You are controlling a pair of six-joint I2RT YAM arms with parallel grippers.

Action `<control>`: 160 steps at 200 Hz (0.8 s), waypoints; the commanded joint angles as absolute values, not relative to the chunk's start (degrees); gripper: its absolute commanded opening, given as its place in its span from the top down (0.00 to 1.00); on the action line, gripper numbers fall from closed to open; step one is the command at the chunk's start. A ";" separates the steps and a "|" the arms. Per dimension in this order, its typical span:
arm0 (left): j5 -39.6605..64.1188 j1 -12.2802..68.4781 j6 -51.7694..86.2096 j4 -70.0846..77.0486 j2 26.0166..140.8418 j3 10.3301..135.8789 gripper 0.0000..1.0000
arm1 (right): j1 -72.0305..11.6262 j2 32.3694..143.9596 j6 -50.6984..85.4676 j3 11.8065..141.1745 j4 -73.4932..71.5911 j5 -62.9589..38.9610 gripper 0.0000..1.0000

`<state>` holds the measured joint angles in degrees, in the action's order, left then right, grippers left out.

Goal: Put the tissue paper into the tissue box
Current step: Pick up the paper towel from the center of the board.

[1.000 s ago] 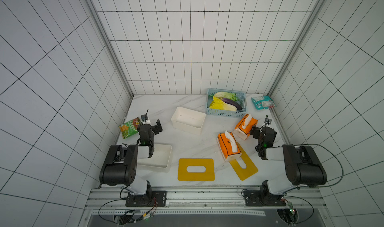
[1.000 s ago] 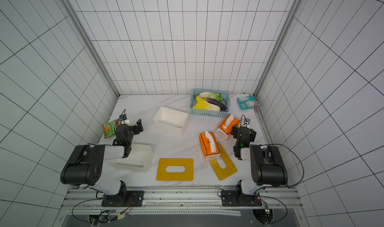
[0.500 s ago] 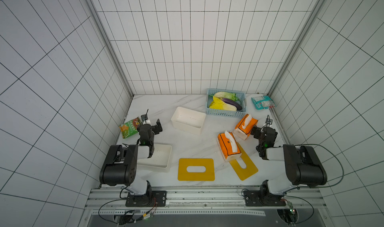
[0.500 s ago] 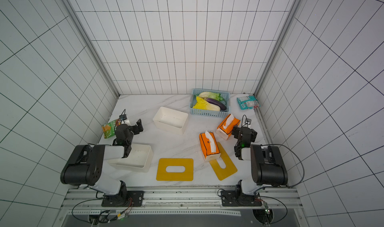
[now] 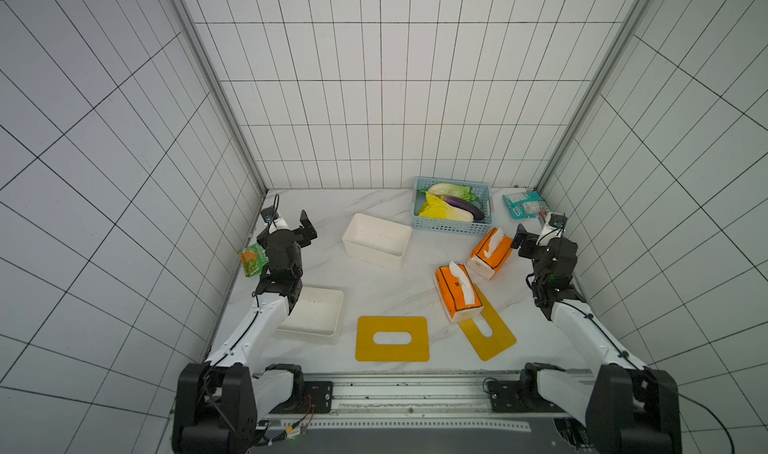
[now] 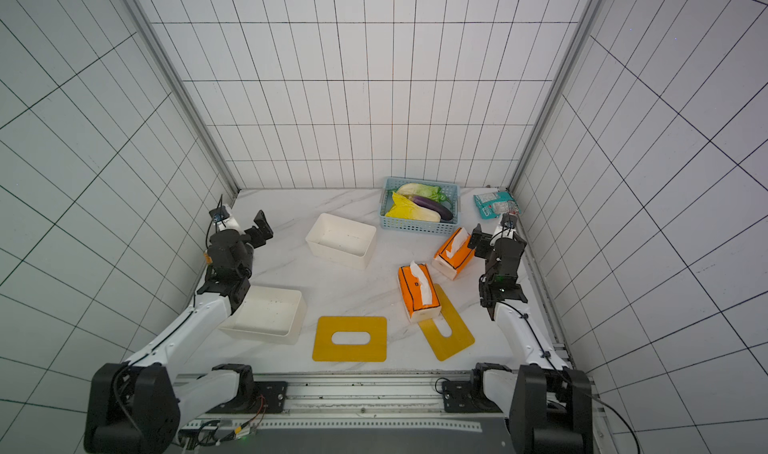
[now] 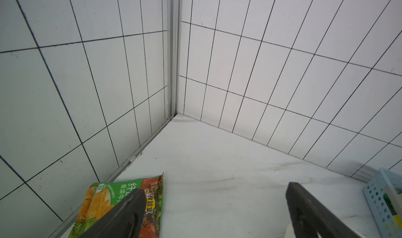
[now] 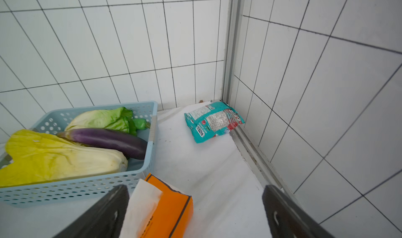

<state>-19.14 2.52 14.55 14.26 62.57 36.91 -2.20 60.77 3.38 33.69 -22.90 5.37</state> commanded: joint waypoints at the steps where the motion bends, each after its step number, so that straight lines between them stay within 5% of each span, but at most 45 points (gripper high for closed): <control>1: -14.83 1.94 20.91 4.56 59.32 38.27 0.02 | -5.17 58.07 2.27 38.47 -12.48 -4.34 0.01; 47: -0.29 -0.55 25.07 -6.26 53.57 44.33 0.02 | -13.68 55.43 -2.68 48.19 2.68 -21.86 0.01; 87: 2.08 -1.80 20.55 -9.58 49.70 43.81 0.02 | -23.03 54.84 -9.69 50.50 13.34 -31.77 0.01; 137: 4.19 -1.77 17.24 -12.73 50.12 43.94 0.01 | -34.97 59.84 -19.55 52.74 24.03 -27.19 0.04; 160: 6.15 -1.76 17.12 -14.49 51.23 44.65 0.02 | -35.96 63.92 -12.74 55.60 25.78 -17.47 0.06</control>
